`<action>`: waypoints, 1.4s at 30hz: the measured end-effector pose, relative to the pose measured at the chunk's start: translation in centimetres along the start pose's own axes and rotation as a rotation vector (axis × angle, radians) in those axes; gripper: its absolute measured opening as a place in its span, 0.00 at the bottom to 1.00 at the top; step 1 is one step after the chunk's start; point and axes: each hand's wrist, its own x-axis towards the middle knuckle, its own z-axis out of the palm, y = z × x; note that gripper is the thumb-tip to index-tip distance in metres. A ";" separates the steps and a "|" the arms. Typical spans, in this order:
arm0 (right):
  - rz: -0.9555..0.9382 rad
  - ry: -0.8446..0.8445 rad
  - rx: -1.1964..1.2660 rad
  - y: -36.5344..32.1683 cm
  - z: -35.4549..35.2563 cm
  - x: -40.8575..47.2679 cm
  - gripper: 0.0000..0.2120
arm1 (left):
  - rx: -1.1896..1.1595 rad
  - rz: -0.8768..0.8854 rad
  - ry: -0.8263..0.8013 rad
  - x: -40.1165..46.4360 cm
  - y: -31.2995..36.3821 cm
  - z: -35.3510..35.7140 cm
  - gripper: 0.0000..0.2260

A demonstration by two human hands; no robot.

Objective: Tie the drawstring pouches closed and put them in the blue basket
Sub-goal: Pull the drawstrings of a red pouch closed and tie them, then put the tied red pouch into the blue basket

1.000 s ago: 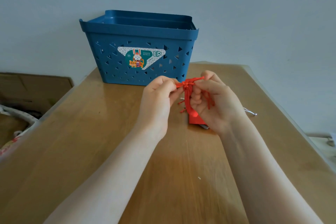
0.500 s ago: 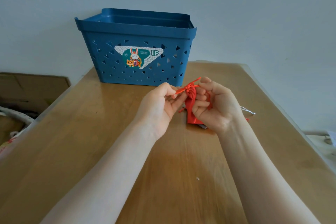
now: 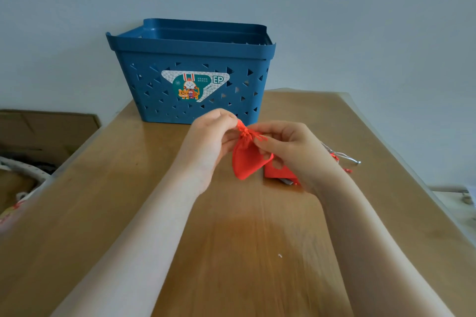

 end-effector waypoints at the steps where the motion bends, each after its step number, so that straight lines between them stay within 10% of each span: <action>1: -0.015 0.033 -0.055 0.1 0.2 0.0 0.08 | 0.036 0.000 0.012 0.0 -0.3 0.0 0.12; 11: -0.187 0.359 -0.375 1.2 -0.2 1.0 0.09 | 0.190 0.200 0.032 -0.7 -1.1 0.3 0.05; 27: -0.118 0.316 0.100 -2.4 -1.4 3.3 0.17 | 0.482 0.412 -0.110 1.0 1.7 0.3 0.16; 35: 0.075 0.315 0.053 -2.3 -3.4 9.1 0.04 | 0.120 0.120 -0.002 11.1 7.7 1.2 0.09; 42: 0.219 0.305 -0.016 0.5 -4.3 11.3 0.04 | 0.259 -0.047 0.134 17.5 8.0 1.3 0.06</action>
